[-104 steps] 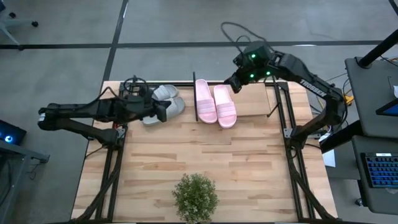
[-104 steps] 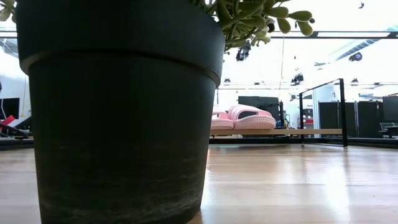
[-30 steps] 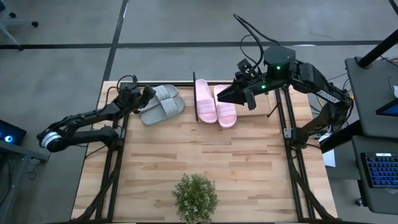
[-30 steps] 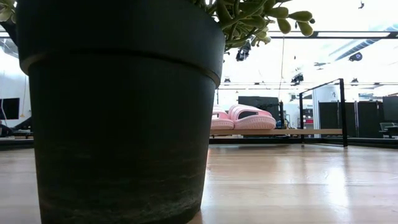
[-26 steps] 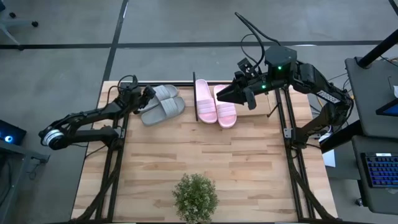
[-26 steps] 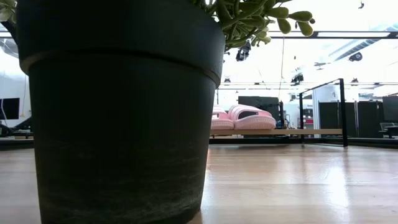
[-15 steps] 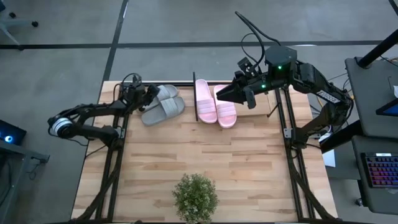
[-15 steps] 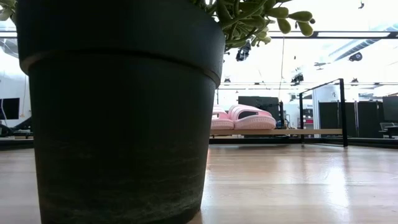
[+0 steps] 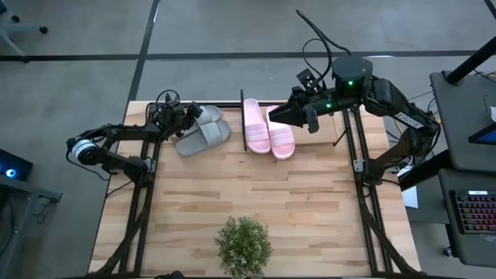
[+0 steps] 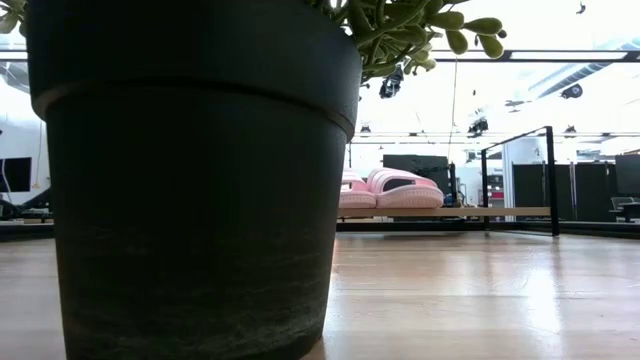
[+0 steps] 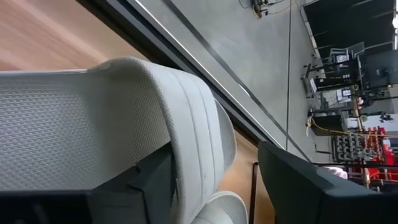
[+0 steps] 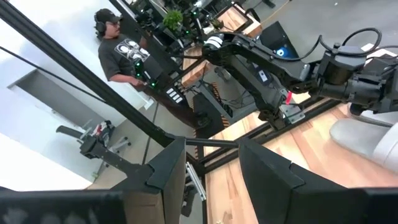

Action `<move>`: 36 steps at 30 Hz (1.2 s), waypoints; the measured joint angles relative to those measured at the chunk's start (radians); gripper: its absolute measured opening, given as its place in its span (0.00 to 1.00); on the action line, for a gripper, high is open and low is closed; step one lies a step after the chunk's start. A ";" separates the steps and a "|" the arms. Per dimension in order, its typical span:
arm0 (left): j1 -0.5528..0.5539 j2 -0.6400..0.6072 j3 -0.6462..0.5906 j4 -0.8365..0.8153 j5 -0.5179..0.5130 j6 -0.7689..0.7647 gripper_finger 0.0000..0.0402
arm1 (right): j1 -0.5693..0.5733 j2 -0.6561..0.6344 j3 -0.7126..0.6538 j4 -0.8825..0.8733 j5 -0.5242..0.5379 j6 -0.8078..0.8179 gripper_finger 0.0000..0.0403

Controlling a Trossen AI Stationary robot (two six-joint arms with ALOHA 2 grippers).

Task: Pick and place slides into the shelf
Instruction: Put the top gray slipper on the shelf

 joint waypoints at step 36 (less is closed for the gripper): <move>0.002 -0.285 -0.001 -0.018 0.117 0.102 0.00 | -0.027 0.000 0.001 -0.158 0.088 -0.048 0.35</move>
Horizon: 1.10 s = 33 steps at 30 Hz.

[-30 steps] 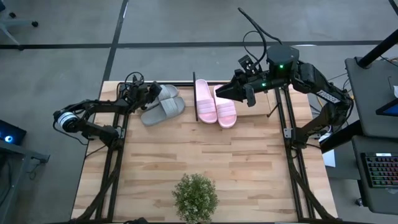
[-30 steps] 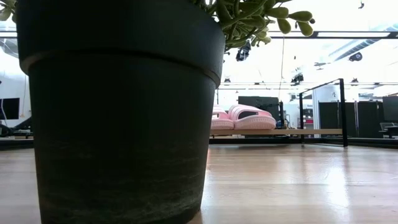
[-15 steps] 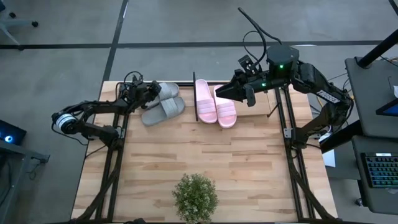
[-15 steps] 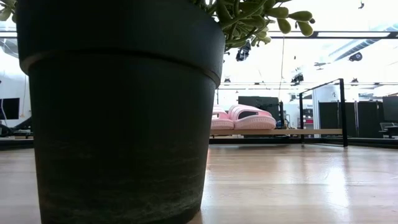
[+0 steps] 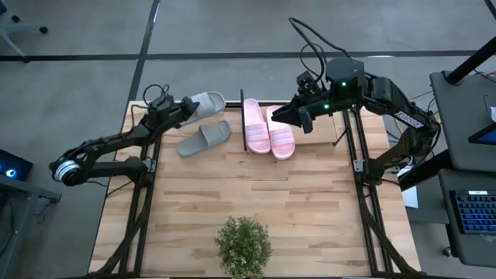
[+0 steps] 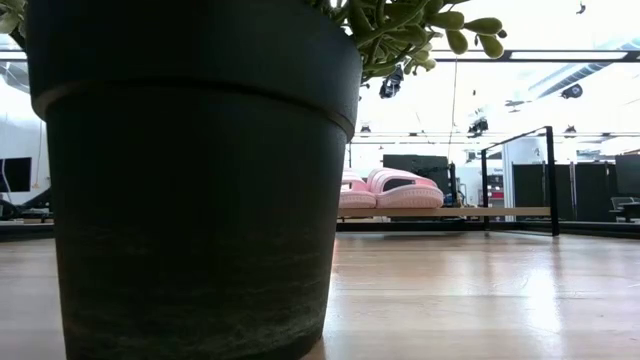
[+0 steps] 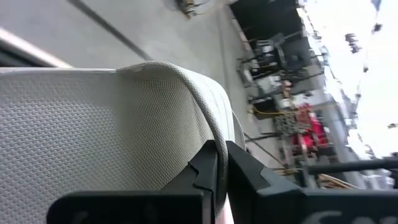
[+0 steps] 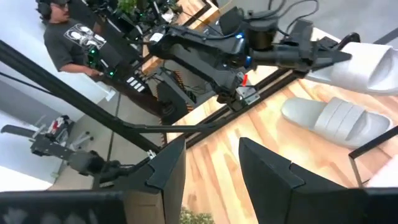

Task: Pick and place slides into the shelf
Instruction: Put the top gray slipper on the shelf

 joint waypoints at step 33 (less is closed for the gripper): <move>-0.103 -0.119 0.544 -0.584 0.724 0.329 0.00 | -0.219 -0.009 -0.001 -0.225 -0.084 -0.099 0.35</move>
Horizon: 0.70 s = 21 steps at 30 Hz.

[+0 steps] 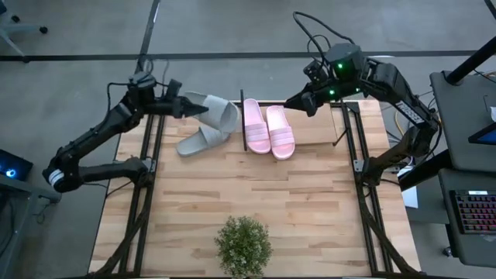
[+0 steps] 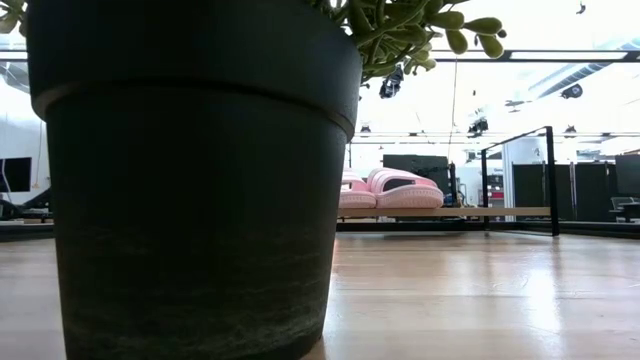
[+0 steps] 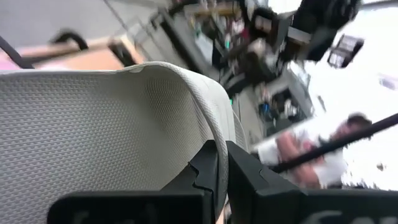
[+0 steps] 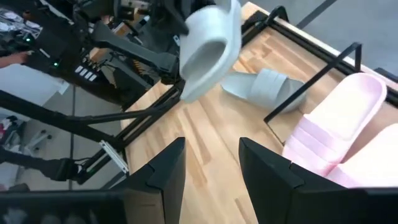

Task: Pick and place slides into the shelf
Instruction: Put the top gray slipper on the shelf

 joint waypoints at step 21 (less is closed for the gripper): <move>-0.173 0.347 0.363 -0.239 0.085 0.260 0.00 | 0.044 -0.055 -0.222 0.034 -0.278 0.057 0.49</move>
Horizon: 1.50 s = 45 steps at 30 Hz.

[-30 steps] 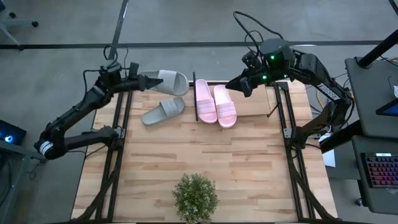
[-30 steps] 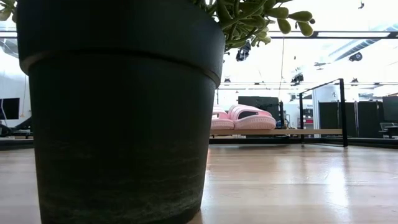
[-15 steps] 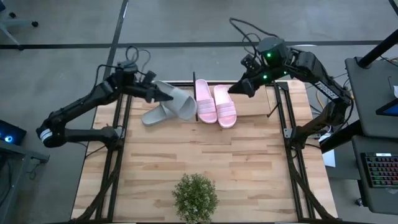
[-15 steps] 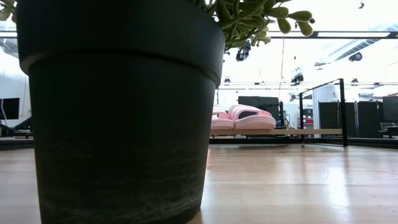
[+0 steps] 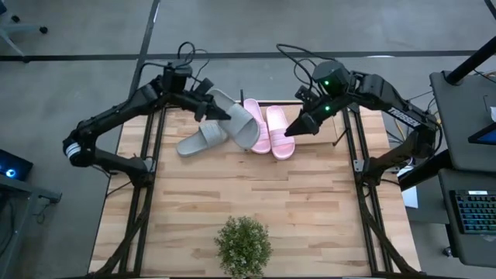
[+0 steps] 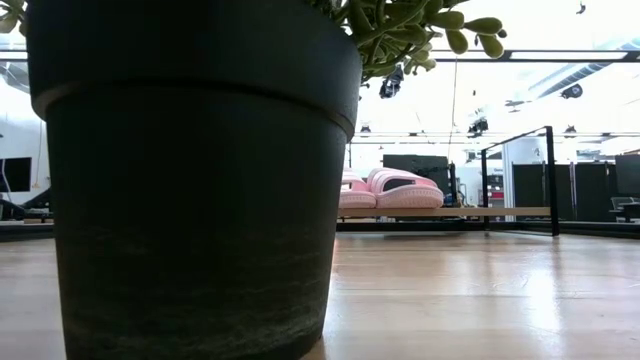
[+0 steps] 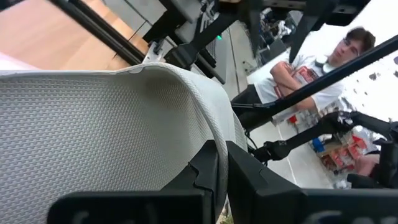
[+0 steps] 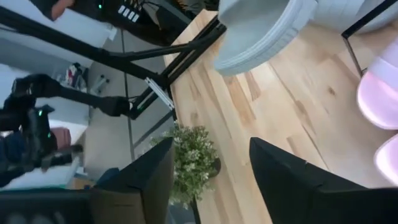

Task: Pick and place slides into the shelf
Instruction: Put the top gray slipper on the shelf

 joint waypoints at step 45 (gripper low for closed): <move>-0.134 0.170 0.248 -0.011 -0.062 0.034 0.00 | 0.000 -0.047 -0.264 0.348 0.059 0.143 0.73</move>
